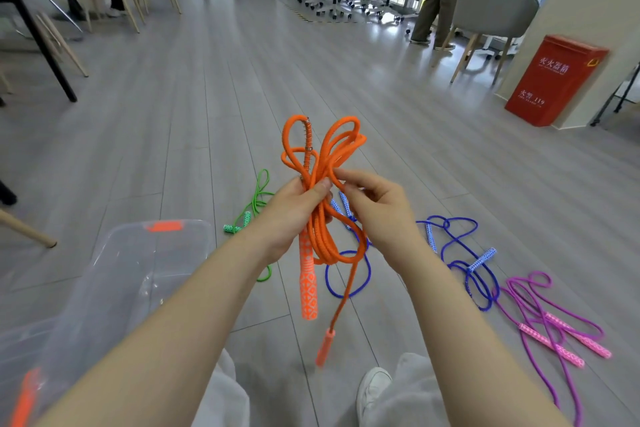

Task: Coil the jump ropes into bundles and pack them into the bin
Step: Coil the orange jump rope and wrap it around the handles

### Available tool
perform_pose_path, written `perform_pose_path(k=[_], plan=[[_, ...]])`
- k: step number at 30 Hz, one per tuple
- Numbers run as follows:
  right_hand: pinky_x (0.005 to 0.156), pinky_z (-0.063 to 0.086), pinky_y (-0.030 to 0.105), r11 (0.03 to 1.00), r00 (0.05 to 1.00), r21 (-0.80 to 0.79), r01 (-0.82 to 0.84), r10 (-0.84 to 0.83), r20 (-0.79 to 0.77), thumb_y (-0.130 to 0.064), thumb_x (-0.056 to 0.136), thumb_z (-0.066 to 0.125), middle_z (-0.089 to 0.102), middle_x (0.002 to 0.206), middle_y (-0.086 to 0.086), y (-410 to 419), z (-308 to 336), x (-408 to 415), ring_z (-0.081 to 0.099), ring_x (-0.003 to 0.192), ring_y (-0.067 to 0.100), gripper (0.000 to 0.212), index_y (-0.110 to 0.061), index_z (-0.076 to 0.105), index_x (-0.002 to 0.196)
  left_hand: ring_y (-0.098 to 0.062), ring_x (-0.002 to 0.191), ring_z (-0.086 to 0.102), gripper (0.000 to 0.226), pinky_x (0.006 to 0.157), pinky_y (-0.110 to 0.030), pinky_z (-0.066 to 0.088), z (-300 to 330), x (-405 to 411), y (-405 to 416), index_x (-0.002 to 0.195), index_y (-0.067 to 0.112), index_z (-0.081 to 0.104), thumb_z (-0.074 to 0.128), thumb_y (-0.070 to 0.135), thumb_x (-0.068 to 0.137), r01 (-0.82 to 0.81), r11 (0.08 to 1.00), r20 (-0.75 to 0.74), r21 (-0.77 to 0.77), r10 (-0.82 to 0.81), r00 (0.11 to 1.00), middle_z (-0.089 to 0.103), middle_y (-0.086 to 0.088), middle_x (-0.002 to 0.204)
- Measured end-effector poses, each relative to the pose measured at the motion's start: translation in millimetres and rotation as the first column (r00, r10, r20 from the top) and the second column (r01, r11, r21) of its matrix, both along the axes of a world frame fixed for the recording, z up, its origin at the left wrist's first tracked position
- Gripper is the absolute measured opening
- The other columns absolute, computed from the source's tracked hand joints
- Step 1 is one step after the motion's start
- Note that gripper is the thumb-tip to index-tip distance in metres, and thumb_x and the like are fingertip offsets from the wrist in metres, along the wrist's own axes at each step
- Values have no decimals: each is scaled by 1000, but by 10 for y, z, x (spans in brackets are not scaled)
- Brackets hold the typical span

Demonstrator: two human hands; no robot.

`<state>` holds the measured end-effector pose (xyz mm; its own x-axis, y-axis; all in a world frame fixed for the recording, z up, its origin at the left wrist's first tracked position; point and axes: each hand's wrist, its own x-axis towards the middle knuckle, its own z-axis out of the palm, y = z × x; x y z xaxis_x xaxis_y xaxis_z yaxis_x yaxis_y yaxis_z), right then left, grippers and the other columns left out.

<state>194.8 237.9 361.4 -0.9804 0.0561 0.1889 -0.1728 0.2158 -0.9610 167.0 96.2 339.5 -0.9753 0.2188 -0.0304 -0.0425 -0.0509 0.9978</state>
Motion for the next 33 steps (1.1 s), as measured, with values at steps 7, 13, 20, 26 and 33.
perform_pose_path(k=[7, 13, 20, 26, 33], plan=[[72, 57, 29, 999, 999, 21, -28, 28, -18, -4, 88, 66, 67, 77, 7, 25, -29, -9, 65, 72, 15, 21, -25, 68, 88, -12, 70, 64, 15, 77, -37, 56, 61, 61, 28, 93, 23, 65, 54, 33, 98, 16, 998, -4, 58, -15, 1000, 65, 5, 72], [75, 54, 50, 998, 996, 0, -69, 69, -59, -2, 82, 69, 64, 81, 13, 25, -77, -33, 61, 71, 34, 25, -17, 50, 89, -17, 72, 60, 25, 72, -34, 55, 23, 77, 46, 110, 14, 65, 56, 34, 97, -25, 999, -37, -37, 24, 999, 61, -4, 77], [57, 46, 30, 989, 982, 11, -144, 142, 126, -9, 90, 64, 68, 78, 8, 173, 16, -11, 56, 58, 14, 12, -13, 53, 94, -14, 62, 60, 18, 60, -28, 54, 116, 49, -1, 92, 15, 60, 51, 28, 100, -56, 998, -13, -9, 55, 998, 57, 0, 67], [63, 43, 27, 922, 892, 110, -372, 321, 318, -30, 94, 61, 58, 69, 3, 465, 43, 35, 49, 66, 15, 21, -12, 72, 93, -10, 50, 54, 20, 48, -26, 50, 275, 18, -223, 93, 11, 56, 47, 26, 101, -33, 978, 90, 208, 15, 996, 52, 3, 61], [61, 40, 28, 855, 791, 119, -504, 402, 460, -38, 84, 72, 53, 64, -1, 536, -79, -26, 46, 59, 12, 25, -13, 73, 83, -12, 55, 55, 17, 65, -33, 58, 355, 314, -176, 91, 10, 56, 56, 26, 87, 436, 899, 84, 48, -439, 895, 53, 0, 63]])
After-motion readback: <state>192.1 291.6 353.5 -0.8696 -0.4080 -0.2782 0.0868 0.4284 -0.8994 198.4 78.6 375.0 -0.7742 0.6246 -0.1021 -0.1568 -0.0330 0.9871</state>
